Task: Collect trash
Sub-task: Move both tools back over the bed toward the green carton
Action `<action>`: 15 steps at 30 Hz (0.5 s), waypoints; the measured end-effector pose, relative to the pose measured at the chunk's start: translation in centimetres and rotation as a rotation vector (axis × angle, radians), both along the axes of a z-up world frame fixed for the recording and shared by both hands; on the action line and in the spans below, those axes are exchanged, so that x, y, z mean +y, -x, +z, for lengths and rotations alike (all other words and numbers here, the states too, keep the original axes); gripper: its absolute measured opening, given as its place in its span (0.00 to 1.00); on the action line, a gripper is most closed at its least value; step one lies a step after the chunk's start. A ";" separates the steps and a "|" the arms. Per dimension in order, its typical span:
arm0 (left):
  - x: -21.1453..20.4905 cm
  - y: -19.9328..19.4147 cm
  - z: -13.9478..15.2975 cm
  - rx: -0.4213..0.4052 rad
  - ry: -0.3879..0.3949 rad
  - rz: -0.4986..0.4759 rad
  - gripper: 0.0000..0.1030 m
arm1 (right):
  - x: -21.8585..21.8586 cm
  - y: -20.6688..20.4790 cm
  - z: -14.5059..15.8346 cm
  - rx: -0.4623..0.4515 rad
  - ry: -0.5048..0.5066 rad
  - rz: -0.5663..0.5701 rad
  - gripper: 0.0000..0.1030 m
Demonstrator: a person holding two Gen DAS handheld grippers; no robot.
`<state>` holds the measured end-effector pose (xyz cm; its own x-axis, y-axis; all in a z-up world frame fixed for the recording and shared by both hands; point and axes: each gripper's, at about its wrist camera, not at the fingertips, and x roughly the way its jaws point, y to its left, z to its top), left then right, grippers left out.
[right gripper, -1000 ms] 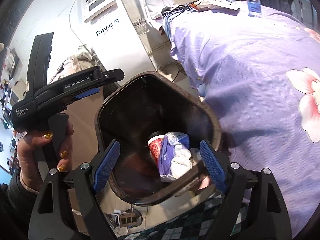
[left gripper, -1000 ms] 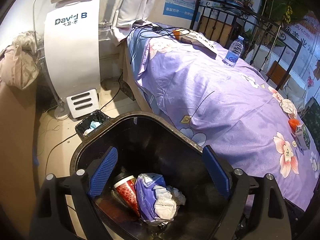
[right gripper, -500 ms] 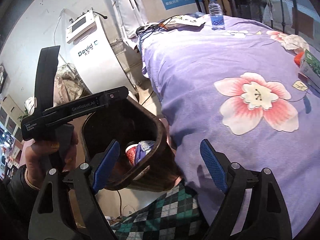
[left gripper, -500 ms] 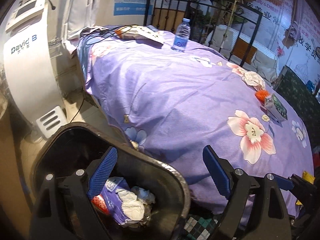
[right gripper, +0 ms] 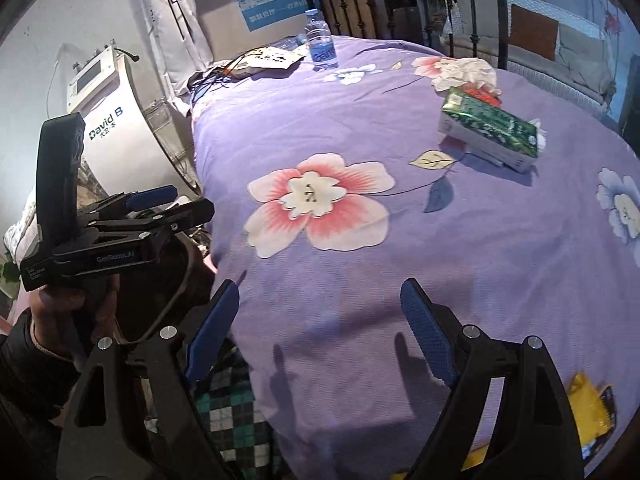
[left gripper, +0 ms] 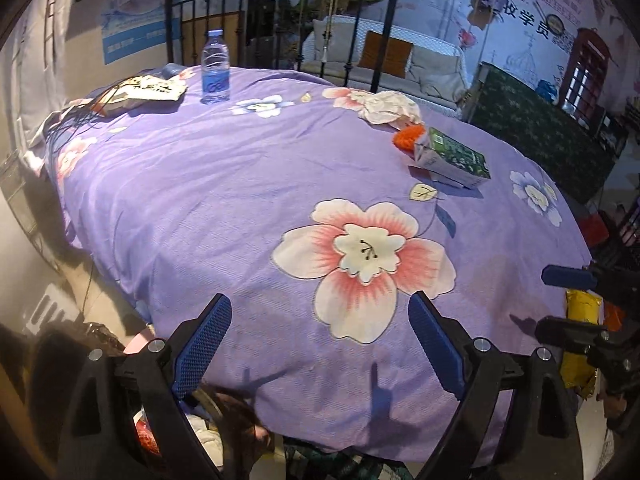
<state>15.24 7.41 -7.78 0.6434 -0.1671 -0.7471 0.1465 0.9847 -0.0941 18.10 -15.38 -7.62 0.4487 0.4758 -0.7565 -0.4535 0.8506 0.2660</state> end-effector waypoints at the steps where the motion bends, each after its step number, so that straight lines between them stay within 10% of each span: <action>1: -0.6 -0.2 0.0 0.004 -0.003 -0.020 0.86 | -0.7 -0.5 0.2 0.003 0.013 -0.005 0.80; 15: -6.1 -2.9 0.4 0.001 -0.064 -0.172 0.90 | -5.4 -11.4 -1.0 -0.100 0.336 -0.007 0.80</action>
